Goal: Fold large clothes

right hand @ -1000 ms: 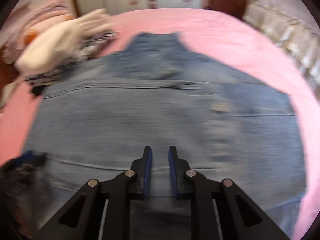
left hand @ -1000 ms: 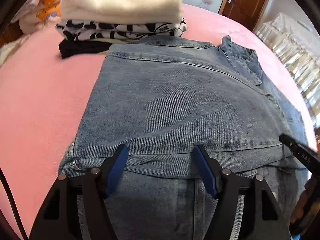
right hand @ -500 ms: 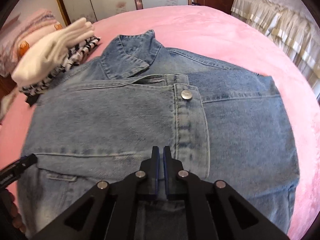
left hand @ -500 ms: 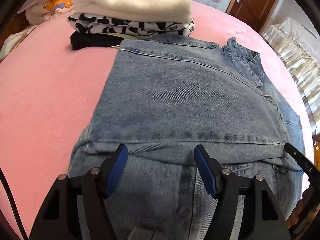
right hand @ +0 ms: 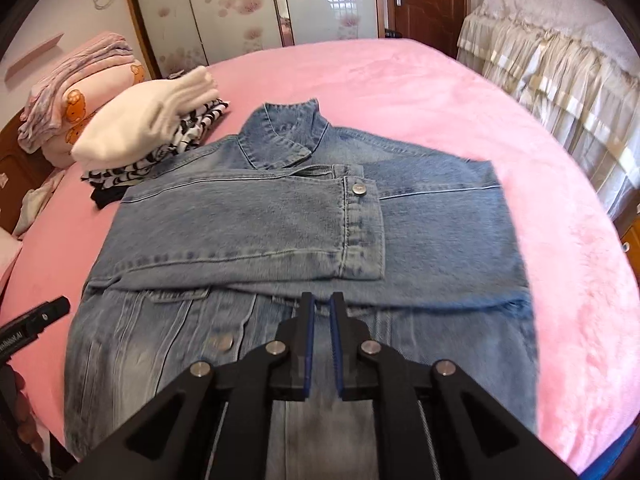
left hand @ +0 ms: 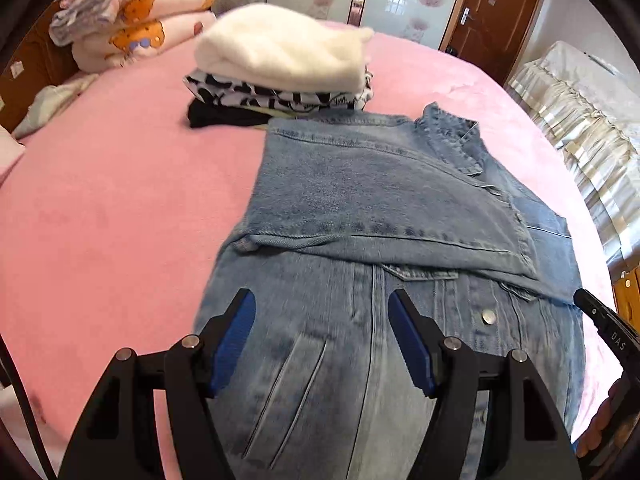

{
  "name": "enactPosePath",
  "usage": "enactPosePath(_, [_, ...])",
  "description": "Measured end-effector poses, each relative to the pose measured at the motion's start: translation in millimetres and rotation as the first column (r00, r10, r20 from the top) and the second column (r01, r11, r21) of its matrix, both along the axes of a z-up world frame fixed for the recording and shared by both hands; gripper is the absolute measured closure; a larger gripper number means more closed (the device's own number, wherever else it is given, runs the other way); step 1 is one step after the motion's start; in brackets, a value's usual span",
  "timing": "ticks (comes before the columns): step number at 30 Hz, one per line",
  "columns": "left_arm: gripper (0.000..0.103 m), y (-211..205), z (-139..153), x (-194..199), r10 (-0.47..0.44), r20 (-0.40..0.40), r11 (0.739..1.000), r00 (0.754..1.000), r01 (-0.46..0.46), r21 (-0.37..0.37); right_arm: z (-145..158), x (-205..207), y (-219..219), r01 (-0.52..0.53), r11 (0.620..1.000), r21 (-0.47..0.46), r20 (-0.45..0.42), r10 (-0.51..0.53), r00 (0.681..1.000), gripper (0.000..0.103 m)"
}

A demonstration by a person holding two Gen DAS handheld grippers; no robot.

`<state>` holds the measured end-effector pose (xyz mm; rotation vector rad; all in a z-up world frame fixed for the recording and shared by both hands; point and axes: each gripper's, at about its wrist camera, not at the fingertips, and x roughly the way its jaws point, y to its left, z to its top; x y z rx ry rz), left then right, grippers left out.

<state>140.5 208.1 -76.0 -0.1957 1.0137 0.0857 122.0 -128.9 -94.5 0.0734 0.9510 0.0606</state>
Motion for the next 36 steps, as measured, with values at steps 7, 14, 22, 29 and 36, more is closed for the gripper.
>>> enactPosePath(7, [0.035, -1, 33, -50, -0.033, 0.092, 0.999, 0.995, 0.03, 0.034, 24, -51, -12, -0.008, 0.999, 0.037, 0.048, 0.006, 0.999, 0.092])
enactPosePath(14, [0.028, 0, 38, -85, -0.067, 0.109, 0.998, 0.992, 0.064, 0.028, 30, -97, -29, -0.039, 0.997, 0.063, 0.071, 0.035, 0.997, 0.075])
enactPosePath(22, [0.028, 22, 7, -122, -0.092, 0.059, 0.993, 0.994, 0.087, 0.084, 20, -158, -60, -0.11, 0.994, -0.026, 0.085, 0.112, 0.99, 0.067])
enactPosePath(29, [0.028, 52, -43, -137, -0.044, -0.038, 0.998, 0.998, 0.045, 0.037, -18, -185, -107, -0.075, 0.997, -0.013, -0.02, 0.075, 0.997, 0.067])
enactPosePath(36, [0.028, 84, -82, -147, -0.026, -0.137, 0.996, 0.99, 0.015, -0.083, -57, -191, -144, -0.007, 0.997, 0.074, -0.121, 0.016, 0.993, 0.067])
